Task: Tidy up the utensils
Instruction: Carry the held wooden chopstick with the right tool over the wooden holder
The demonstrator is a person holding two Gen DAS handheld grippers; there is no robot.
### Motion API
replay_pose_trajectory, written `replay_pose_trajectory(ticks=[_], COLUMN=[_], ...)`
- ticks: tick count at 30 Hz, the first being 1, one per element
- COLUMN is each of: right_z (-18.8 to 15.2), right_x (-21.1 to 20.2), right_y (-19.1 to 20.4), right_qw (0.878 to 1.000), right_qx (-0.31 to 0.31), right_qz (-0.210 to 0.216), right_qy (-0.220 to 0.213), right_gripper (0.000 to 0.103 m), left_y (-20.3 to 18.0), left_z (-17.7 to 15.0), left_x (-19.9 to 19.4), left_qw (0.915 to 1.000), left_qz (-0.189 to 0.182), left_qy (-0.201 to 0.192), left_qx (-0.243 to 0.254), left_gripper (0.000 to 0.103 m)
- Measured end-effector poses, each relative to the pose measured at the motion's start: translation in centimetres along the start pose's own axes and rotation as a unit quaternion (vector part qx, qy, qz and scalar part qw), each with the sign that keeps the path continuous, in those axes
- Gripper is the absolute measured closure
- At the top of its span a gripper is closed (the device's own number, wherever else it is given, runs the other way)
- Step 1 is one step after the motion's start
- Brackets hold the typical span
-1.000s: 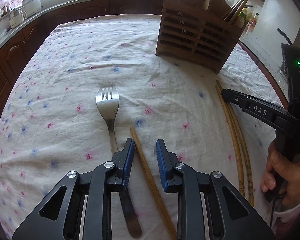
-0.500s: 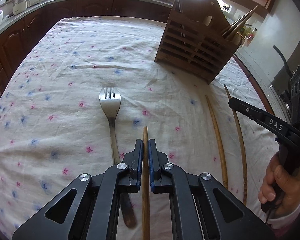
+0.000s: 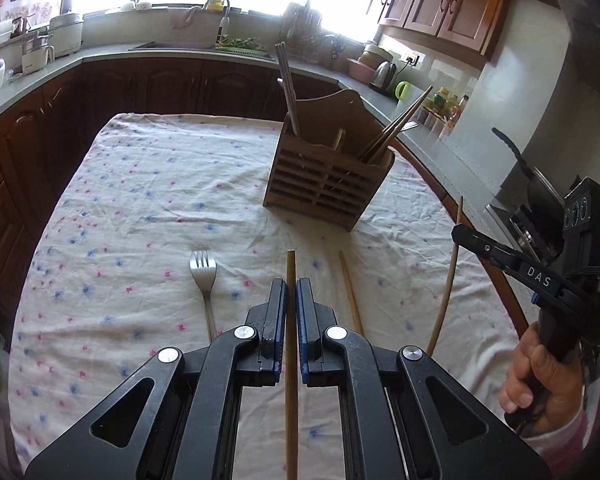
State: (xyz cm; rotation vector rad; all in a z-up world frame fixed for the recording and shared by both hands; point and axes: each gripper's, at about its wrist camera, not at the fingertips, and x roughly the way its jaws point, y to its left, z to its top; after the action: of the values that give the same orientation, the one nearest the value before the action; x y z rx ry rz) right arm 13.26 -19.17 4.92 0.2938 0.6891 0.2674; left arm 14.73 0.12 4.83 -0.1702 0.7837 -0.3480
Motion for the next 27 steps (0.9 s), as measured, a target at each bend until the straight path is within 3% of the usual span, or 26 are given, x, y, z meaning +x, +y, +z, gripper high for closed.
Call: replay_pose_trajectory(ticks=[9,27], right_z=[1.8,3.9], right_x=[-3.9,-4.3], right_y=[1.2,0.9], right_qw=[0.998,0.996], right_qx=[-0.013,-0.012], right_qz=[0.004,0.001], right_qy=[-0.055,-0.084], right_gripper=[0.097,0.097], left_y=[-0.5,-0.3], left_z=[1.3,4.7], left_x=[-3.4,-4.4], left_qw=[0.9989,0.9959], left_qz=[-0.016,-0.013], left_qy=[-0.044,-0.090], left_qx=[0.001,-0.006], left_gripper=[0.099,0.099])
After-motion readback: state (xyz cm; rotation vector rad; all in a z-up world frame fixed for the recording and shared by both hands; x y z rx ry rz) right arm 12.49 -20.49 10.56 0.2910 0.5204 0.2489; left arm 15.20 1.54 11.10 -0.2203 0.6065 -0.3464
